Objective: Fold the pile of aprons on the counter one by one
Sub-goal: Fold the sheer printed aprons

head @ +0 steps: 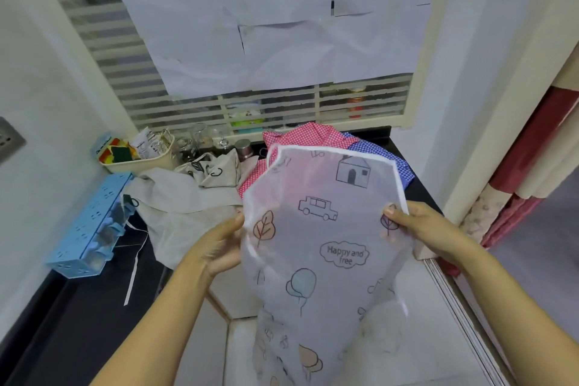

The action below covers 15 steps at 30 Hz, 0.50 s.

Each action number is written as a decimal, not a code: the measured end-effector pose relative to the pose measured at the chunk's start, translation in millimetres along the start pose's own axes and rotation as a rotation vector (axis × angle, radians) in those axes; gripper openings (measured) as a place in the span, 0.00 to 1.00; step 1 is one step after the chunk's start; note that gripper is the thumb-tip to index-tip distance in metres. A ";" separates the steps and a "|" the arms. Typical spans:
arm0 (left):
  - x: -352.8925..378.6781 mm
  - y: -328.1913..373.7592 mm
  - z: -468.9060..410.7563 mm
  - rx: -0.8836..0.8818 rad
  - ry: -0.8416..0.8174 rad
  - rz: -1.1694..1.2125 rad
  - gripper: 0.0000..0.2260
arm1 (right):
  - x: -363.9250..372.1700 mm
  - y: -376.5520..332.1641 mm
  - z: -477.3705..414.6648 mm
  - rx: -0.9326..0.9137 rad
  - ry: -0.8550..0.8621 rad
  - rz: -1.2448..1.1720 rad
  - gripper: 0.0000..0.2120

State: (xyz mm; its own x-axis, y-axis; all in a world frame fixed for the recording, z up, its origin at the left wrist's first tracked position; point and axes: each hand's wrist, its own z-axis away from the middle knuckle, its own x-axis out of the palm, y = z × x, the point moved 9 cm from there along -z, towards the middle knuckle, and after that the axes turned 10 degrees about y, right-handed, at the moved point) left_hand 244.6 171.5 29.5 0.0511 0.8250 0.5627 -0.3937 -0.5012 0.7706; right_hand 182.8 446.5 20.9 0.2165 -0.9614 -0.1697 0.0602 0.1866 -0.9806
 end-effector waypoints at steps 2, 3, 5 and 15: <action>-7.8 -10.2 5.1 -0.057 0.010 -0.177 0.29 | 1.3 9.7 -0.2 0.046 -0.057 0.065 0.21; -14.0 -13.0 6.3 -0.078 0.014 -0.250 0.29 | 3.2 13.7 0.8 0.064 -0.084 0.117 0.20; -12.1 -13.5 13.2 -0.098 -0.030 -0.334 0.26 | 3.7 23.5 1.6 0.070 -0.088 0.206 0.14; 6.6 2.0 20.7 -0.089 -0.175 -0.507 0.24 | 1.2 15.0 0.8 0.071 0.076 0.128 0.13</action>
State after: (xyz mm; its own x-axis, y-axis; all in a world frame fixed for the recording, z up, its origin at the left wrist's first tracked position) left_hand 263.2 170.6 40.9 0.4036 0.8982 0.1742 -0.3557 -0.0214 0.9343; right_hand 184.8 448.3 6.0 0.1525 -0.9410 -0.3022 0.1061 0.3196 -0.9416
